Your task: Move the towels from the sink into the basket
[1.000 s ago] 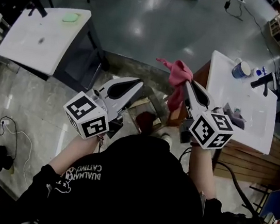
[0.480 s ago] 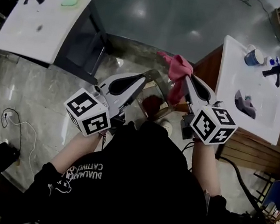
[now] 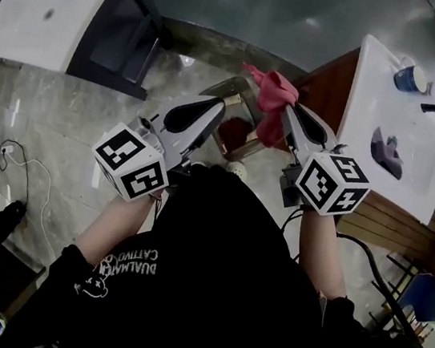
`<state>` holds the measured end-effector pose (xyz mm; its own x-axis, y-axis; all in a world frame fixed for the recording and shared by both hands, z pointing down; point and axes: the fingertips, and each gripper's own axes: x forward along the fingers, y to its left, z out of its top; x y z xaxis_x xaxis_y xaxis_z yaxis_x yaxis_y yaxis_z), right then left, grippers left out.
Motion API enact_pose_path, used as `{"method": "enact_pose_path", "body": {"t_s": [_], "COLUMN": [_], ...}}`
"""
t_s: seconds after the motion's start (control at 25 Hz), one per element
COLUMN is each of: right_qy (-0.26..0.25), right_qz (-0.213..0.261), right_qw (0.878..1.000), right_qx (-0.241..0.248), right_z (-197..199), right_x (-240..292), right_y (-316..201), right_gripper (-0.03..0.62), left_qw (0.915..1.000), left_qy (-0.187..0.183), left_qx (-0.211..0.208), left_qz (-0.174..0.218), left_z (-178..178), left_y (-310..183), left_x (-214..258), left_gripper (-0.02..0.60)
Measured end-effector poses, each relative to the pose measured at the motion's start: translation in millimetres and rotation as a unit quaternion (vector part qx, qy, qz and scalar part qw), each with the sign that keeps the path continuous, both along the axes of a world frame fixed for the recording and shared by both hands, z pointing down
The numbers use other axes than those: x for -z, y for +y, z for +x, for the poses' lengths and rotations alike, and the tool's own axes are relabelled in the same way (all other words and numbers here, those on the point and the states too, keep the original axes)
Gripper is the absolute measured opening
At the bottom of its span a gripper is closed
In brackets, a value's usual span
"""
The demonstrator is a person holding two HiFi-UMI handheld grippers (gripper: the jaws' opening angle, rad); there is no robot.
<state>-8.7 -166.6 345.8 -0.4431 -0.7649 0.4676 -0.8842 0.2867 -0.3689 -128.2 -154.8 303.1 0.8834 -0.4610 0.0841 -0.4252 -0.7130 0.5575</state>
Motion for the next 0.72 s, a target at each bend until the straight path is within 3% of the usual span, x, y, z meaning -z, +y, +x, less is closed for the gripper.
{"method": "enact_pose_path", "body": {"t_s": [0.36,0.72], "right_qy": [0.000,-0.003], "right_qz": [-0.051,-0.095], "right_qw": [0.999,0.995], "right_qx": [0.015,0.036], "right_z": [4.8,3.7], "right_x": [-57.1,-133.6], "right_y": [1.8,-6.0], "right_gripper": [0.049,0.049], "left_qw": [0.9992,0.9961], "left_qy": [-0.019,-0.044], "left_qx": [0.006,0.014], "left_qz": [-0.034,-0.075], "left_z": [11.0,18.0], "left_y": [2.7,2.5], "left_x": [-46.8,-130.4], "left_gripper": [0.000,0.000]}}
